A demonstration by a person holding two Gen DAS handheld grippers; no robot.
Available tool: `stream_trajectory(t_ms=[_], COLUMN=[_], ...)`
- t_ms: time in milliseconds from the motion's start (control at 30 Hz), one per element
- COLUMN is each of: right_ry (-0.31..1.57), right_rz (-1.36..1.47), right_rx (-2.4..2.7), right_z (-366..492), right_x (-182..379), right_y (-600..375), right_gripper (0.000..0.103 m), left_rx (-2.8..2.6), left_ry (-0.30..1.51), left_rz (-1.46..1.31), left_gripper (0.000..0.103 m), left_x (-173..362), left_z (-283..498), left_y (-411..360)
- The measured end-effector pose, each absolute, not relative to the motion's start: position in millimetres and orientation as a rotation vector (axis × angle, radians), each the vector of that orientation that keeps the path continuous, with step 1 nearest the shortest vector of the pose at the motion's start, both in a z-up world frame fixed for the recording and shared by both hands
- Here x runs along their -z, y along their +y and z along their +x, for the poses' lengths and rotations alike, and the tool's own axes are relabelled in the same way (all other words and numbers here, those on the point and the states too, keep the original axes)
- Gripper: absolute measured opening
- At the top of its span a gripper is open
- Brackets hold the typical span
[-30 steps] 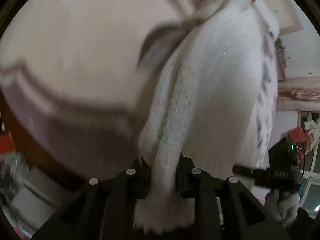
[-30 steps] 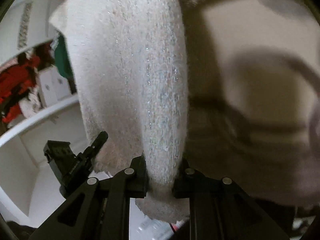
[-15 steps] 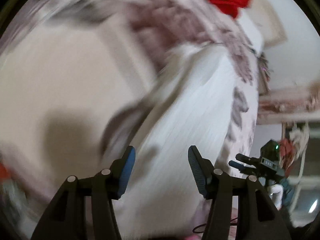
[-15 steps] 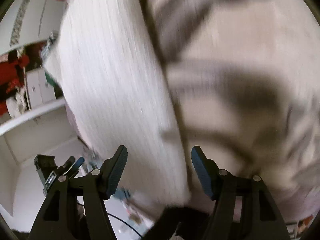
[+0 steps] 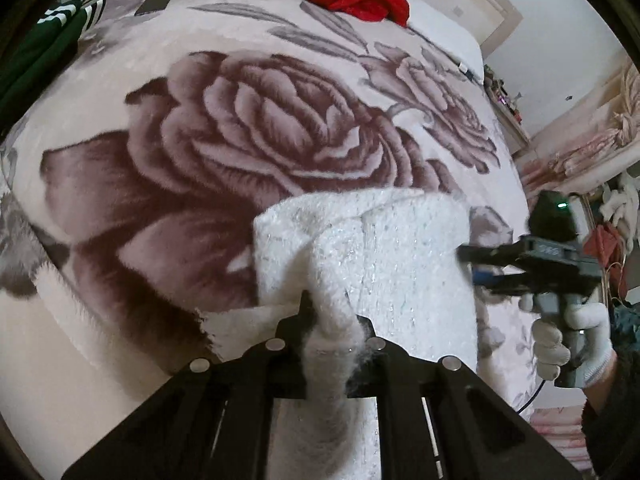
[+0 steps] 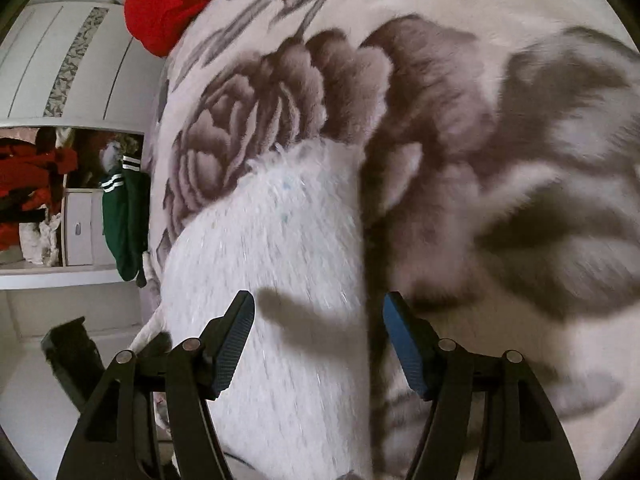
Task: Fold large clothes
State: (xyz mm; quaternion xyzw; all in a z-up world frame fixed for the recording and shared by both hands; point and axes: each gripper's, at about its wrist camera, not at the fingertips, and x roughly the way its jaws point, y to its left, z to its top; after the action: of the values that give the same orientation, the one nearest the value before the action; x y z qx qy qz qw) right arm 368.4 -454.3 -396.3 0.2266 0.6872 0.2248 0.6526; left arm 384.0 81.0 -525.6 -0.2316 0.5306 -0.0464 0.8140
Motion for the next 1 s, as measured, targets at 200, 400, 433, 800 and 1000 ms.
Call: stream_trajectory(t_ms=[200,400,433,800,1000], right_ry=[1.507,1.463,1.49,1.498,1.61], right_rz=[0.542,0.568,0.512,0.157,0.058], right_rx=[-0.512,-0.443,-0.418,-0.459,-0.639], right_z=[394.3,420.2,425.5,371.0,317.9], right_x=[411.2,413.0,421.4,325.9,345.8], right_y=[-410.5,-405.6,-397.4,-388.0,-310.3], right_gripper=[0.009,0.007,0.007,0.038,0.02], left_rx=[0.098,0.071,0.081,-0.113,-0.087], left_ry=[1.063,1.199,1.244,1.239,1.418], left_rz=[-0.539,-0.611,-0.633,-0.301,-0.268], left_gripper=[0.007,0.012,0.013,0.042,0.014], left_x=[507.3,576.3,590.5,476.4,561.1], left_z=[401.5,437.7,439.0,374.5,381.0], left_y=[94.5,120.3,121.4,91.6,48.4])
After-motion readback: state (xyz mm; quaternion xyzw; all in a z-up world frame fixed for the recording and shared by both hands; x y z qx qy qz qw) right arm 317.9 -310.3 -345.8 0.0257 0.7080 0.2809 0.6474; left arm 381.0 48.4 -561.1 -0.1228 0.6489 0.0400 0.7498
